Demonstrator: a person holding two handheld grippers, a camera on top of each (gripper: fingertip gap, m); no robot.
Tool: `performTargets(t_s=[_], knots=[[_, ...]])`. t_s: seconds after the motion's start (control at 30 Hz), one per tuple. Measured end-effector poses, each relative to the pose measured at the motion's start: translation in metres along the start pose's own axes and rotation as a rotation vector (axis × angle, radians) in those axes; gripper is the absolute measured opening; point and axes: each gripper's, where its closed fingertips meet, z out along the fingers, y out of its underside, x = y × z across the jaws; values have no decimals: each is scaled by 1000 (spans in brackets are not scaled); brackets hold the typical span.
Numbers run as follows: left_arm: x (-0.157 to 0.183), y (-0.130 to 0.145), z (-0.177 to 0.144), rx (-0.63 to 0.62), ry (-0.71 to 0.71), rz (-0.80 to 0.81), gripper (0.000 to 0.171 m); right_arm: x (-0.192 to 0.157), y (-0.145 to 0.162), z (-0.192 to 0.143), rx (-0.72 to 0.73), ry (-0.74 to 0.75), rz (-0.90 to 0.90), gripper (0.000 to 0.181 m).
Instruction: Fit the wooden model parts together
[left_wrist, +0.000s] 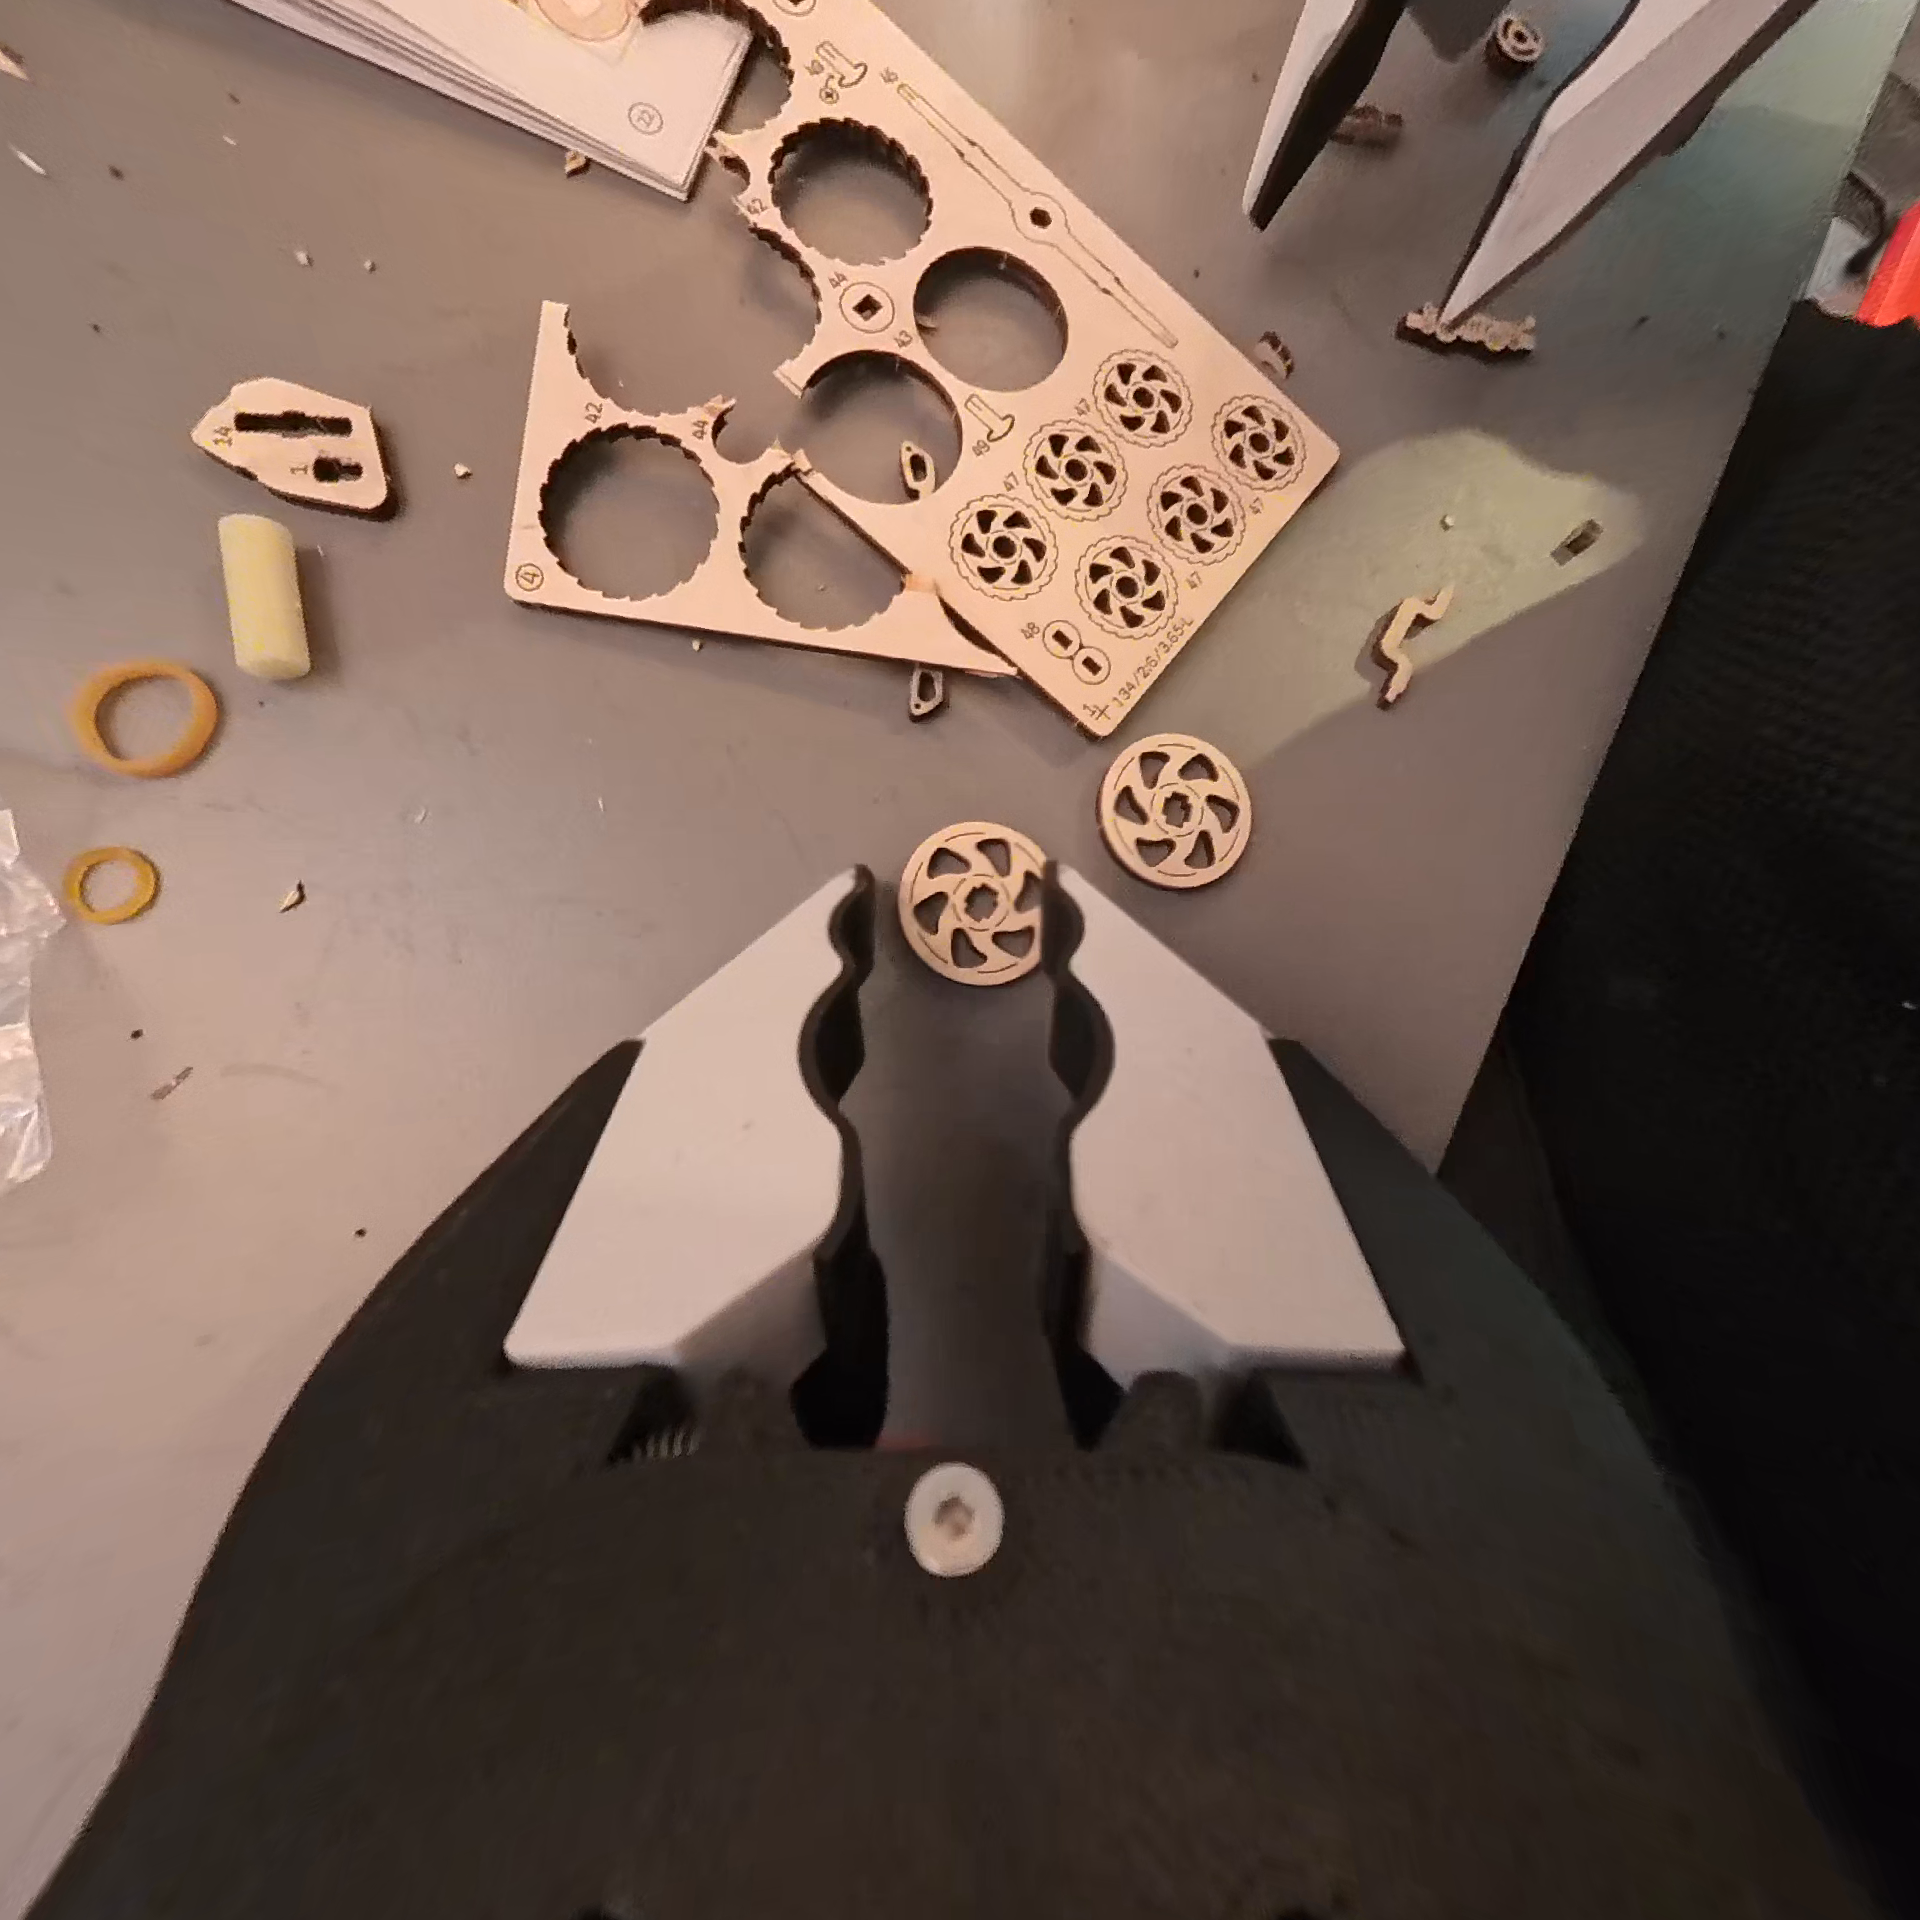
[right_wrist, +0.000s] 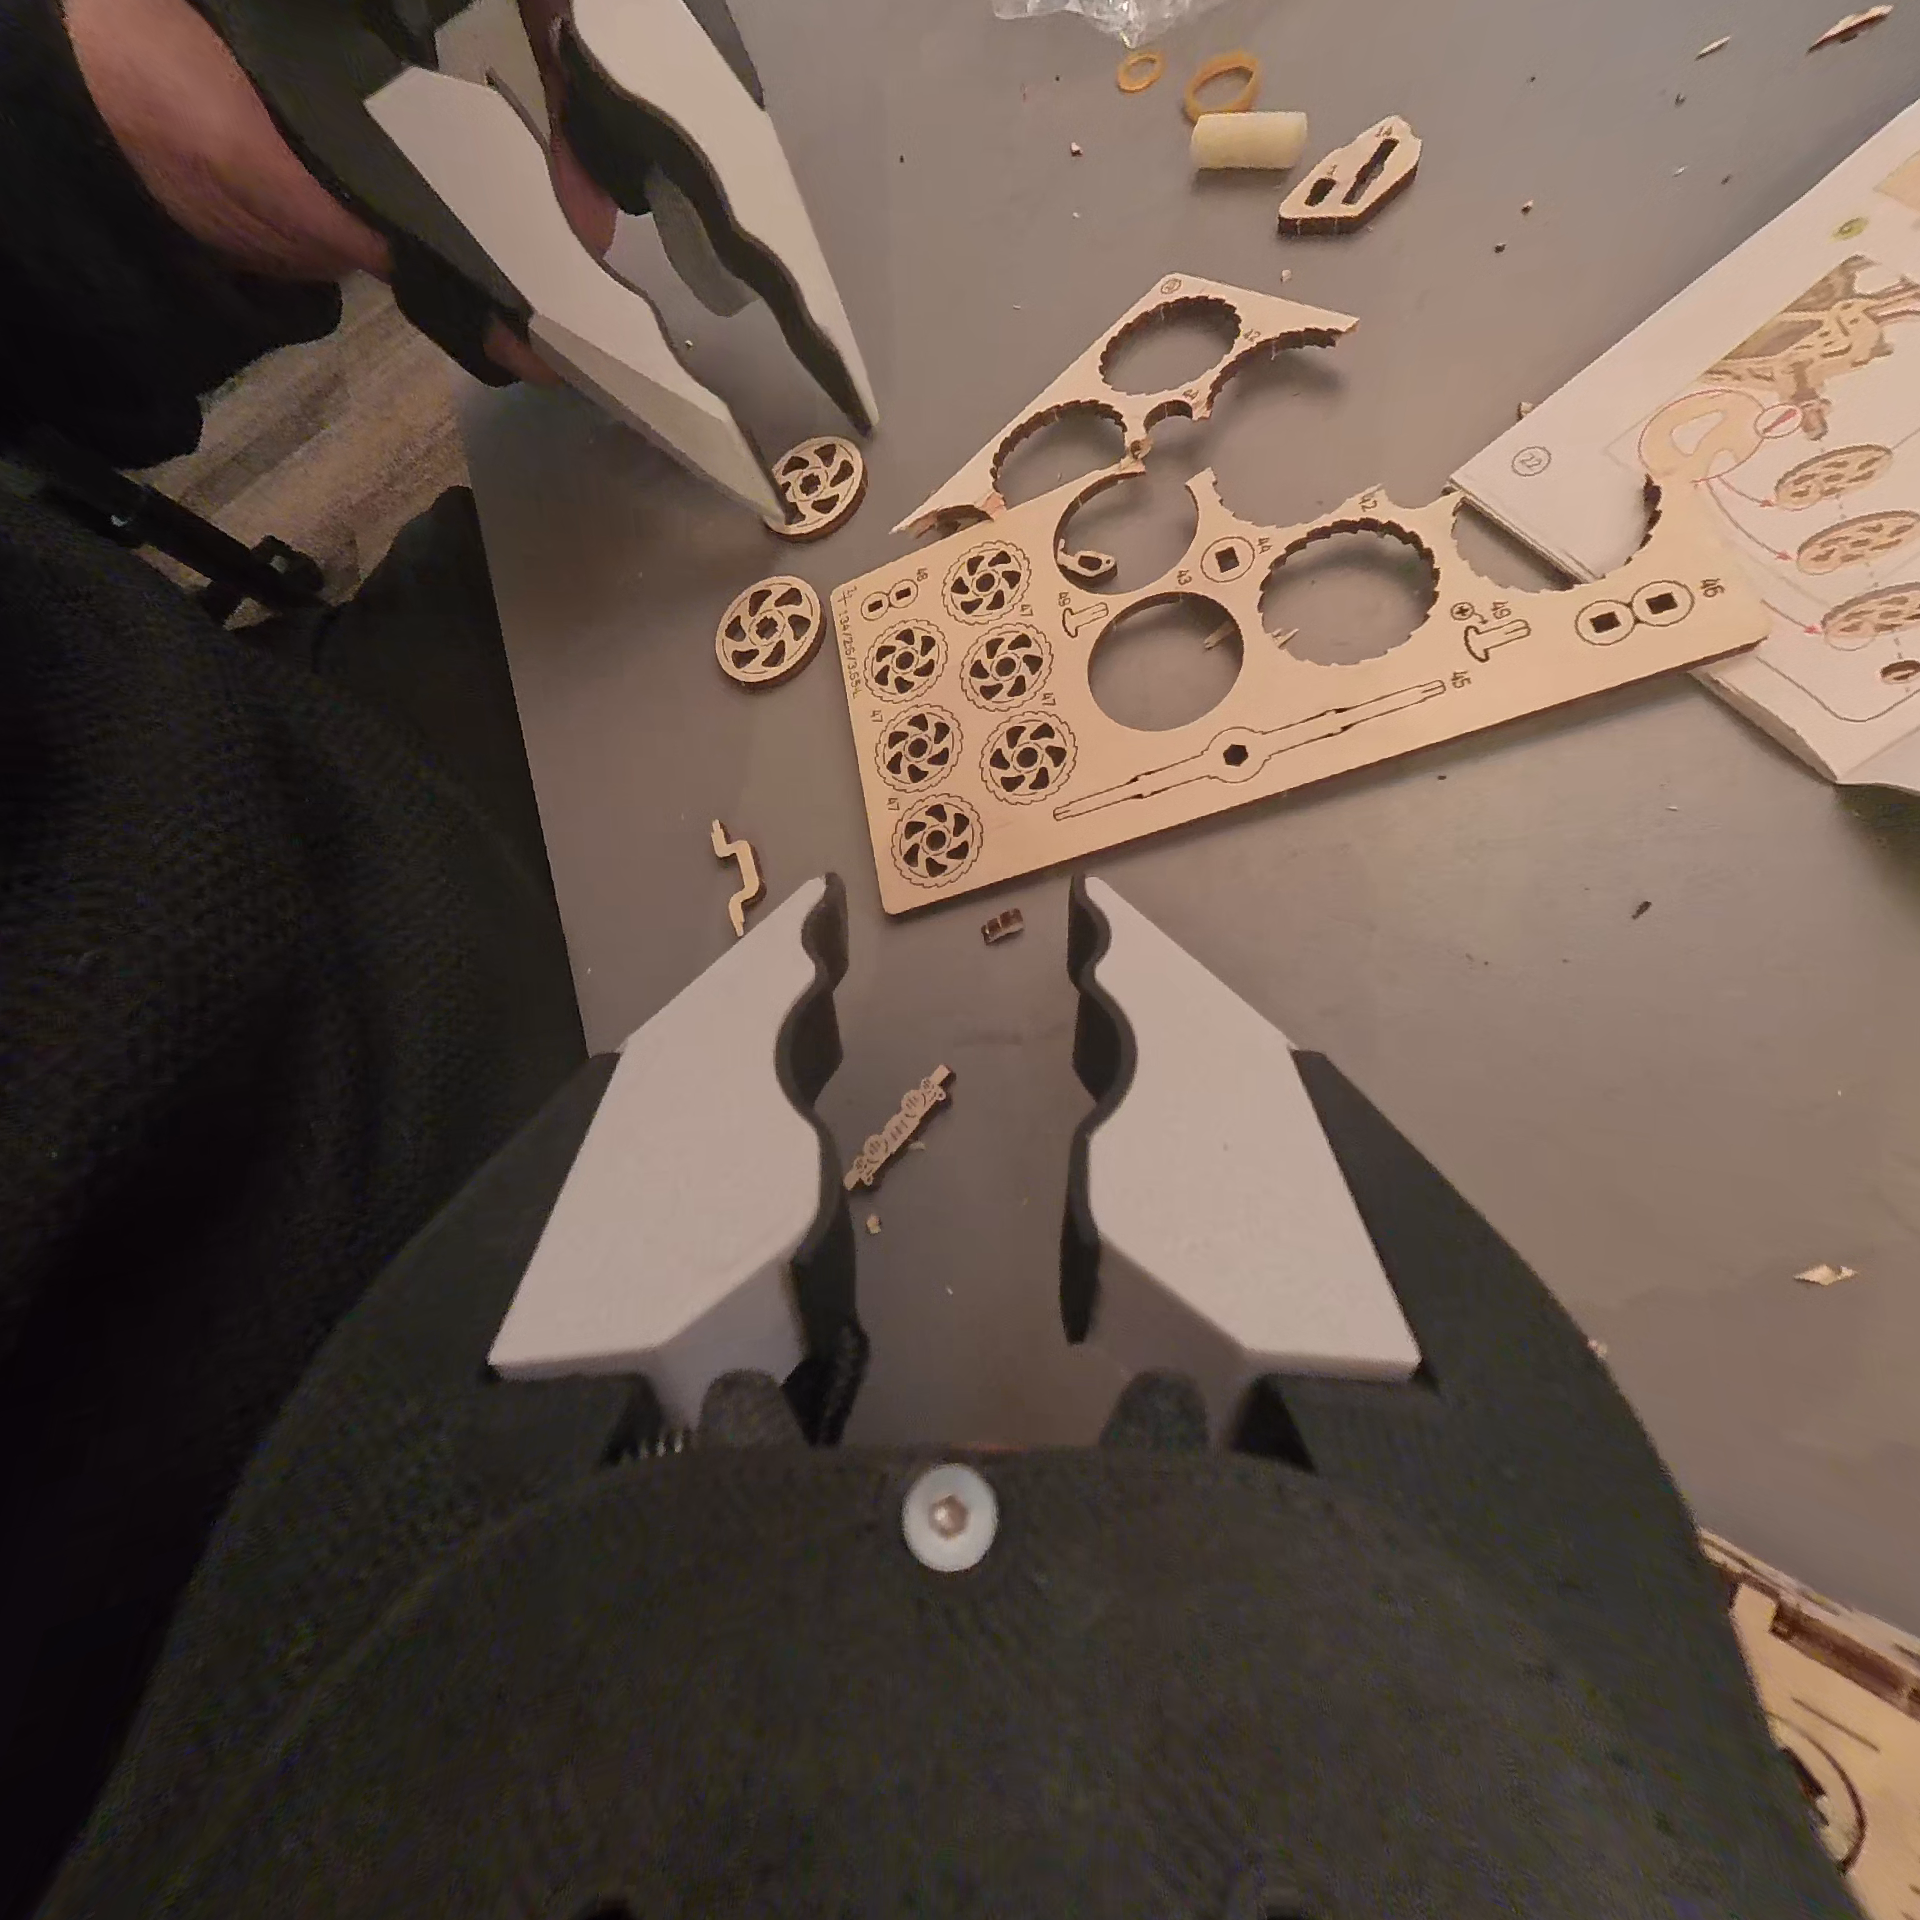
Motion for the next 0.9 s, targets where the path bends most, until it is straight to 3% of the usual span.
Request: performTargets(t_s=[0.1, 0.3, 0.53, 0.63, 0.7, 0.9], knots=[[2, 0, 2, 5, 11, -2, 13, 0, 0, 0, 0, -2, 2, 41], [-4, -1, 1, 15, -18, -27, 1, 1, 1, 0, 2, -1, 2, 40], [-10, -2, -5, 39, -32, -33, 0, 2, 2, 1, 3, -2, 9, 40], [-1, -11, -8, 82, 13, 5, 29, 2, 1, 2, 6, -5, 13, 40], [3, -6, -6, 35, 35, 11, 38, 2, 1, 3, 7, -10, 17, 40], [6, 1, 2, -13, 6, 71, 19, -2, -1, 7, 2, -17, 3, 40]])
